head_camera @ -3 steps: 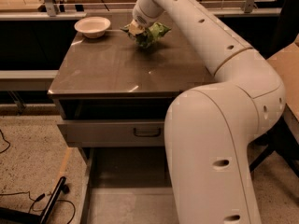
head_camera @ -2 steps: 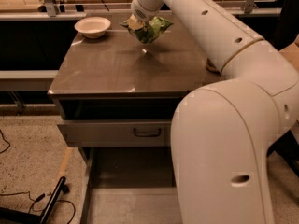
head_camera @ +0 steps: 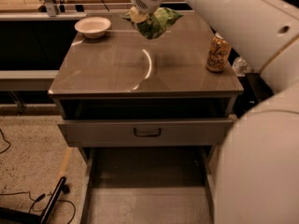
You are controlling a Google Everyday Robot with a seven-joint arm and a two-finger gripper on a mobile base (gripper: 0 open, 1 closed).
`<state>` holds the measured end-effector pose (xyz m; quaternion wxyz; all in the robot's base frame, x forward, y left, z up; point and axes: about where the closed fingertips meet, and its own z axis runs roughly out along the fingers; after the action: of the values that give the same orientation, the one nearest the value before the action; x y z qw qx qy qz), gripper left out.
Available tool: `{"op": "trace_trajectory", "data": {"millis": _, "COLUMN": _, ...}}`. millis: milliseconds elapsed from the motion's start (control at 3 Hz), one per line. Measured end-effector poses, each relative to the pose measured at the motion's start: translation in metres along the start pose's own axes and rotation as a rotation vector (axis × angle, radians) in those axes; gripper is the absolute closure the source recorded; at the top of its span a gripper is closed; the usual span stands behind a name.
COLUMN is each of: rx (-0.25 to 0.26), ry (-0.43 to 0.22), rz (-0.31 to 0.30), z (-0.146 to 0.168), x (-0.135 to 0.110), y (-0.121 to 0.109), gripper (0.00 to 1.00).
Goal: Place green jalapeno chip bag into middle drawer
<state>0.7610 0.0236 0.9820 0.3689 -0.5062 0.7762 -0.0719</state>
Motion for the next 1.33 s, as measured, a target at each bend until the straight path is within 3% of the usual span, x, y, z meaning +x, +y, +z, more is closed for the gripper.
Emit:
{"op": "trace_trajectory", "data": {"millis": 667, "rx": 0.032, "ry": 0.029, "rz": 0.097, "z": -0.117, "x": 0.049, "y": 0.042, "gripper": 1.0}}
{"op": "trace_trajectory", "data": {"millis": 1333, "rx": -0.022, "ry": 0.009, "rz": 0.342, "z": -0.135, "x": 0.165, "y": 0.087, "gripper": 1.0}}
